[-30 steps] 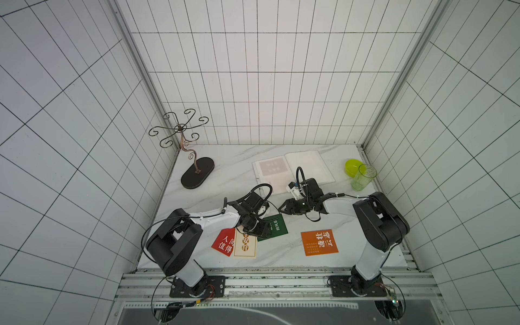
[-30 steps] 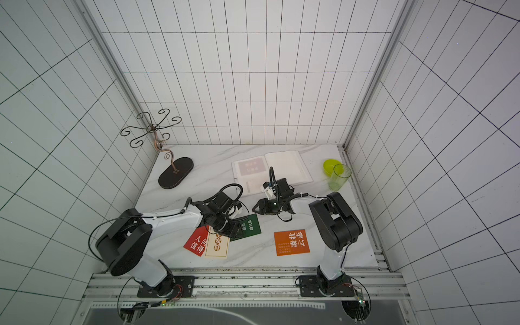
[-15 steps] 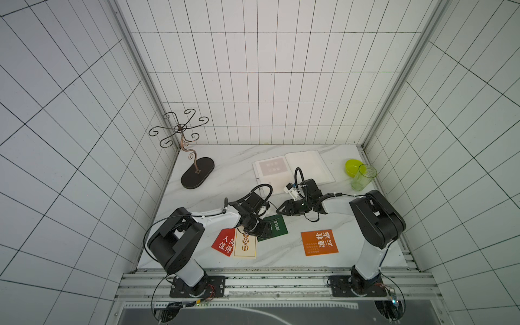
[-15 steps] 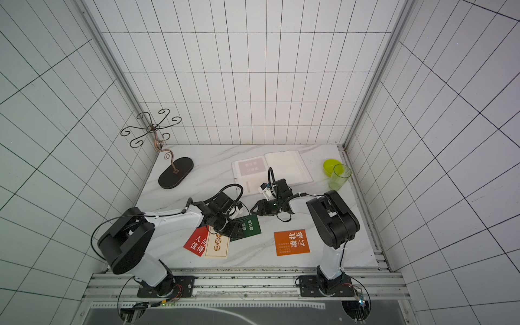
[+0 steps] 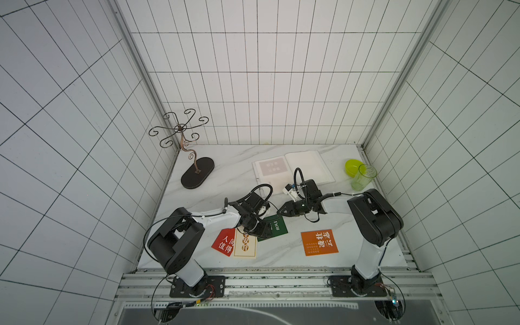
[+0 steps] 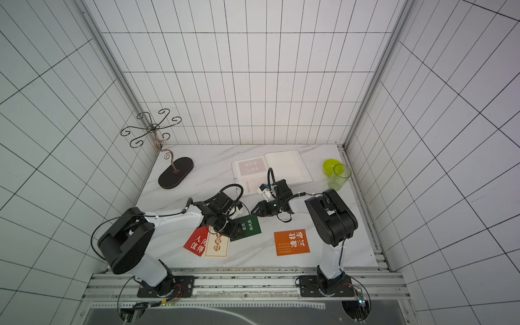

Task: Place the photos into the photo albums
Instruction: Pick up the photo at the center of the board.

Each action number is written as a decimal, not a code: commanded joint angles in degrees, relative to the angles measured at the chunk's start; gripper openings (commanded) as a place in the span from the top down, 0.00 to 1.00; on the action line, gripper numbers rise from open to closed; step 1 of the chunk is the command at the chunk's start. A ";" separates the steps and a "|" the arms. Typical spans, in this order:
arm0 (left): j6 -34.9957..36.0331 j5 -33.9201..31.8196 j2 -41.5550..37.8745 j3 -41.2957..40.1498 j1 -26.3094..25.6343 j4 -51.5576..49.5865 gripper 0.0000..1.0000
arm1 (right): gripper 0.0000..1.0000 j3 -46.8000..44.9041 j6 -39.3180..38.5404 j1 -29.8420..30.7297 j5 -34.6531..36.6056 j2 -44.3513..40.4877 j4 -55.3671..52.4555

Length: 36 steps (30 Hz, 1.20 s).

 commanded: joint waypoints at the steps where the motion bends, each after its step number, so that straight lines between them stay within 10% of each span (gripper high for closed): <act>1: 1.12 -5.45 3.09 -2.01 -0.25 -3.34 0.48 | 0.64 0.05 -1.35 0.66 -4.65 1.76 -3.26; 15: 0.85 -5.88 3.33 -2.10 -0.29 -3.49 0.48 | 0.85 -2.08 0.06 0.07 -9.43 0.84 1.52; 36: 0.41 -6.11 3.65 -2.10 -0.26 -3.50 0.48 | 0.79 -3.01 -0.04 -1.56 -11.27 3.91 3.49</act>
